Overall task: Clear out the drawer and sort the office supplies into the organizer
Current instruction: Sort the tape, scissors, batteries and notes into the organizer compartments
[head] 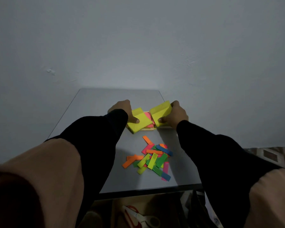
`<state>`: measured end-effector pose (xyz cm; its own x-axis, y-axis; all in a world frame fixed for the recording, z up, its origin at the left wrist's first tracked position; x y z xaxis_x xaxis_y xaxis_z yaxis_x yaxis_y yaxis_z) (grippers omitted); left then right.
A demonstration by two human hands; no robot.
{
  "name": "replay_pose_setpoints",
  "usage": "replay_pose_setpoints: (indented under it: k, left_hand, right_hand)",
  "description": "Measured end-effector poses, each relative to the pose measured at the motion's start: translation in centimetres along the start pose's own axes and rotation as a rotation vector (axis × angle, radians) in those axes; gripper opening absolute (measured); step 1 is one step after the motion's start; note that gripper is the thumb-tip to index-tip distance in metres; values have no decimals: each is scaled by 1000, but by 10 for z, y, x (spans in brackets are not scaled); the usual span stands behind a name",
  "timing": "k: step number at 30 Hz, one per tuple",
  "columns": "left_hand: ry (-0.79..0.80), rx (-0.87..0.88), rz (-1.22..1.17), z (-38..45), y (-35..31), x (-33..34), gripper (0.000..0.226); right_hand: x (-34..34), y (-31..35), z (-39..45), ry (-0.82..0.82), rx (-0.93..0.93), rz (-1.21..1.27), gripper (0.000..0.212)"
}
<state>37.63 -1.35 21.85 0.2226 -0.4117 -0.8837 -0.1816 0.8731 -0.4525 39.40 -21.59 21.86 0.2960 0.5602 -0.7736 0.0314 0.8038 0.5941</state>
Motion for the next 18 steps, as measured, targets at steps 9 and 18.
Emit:
replay_pose_setpoints:
  k: [9, 18]
  left_hand:
    - [-111, -180, -545, -33, 15, -43, 31]
    - [-17, -140, -728, -142, 9, -96, 26]
  right_hand:
    - [-48, 11, -48, -171, -53, 485, 32]
    - [-113, 8, -149, -103, -116, 606, 47]
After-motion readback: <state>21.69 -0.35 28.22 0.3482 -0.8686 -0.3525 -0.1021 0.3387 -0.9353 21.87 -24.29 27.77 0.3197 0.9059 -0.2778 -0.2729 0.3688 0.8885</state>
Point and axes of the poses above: each hand's wrist, its own z-axis towards the middle knuckle, its own x-axis out of the palm, y = z × x, the point moved 10 cm from there along z, towards the middle knuckle, and after that the axes turned 13 degrees about -y, right-handed, at the moved point
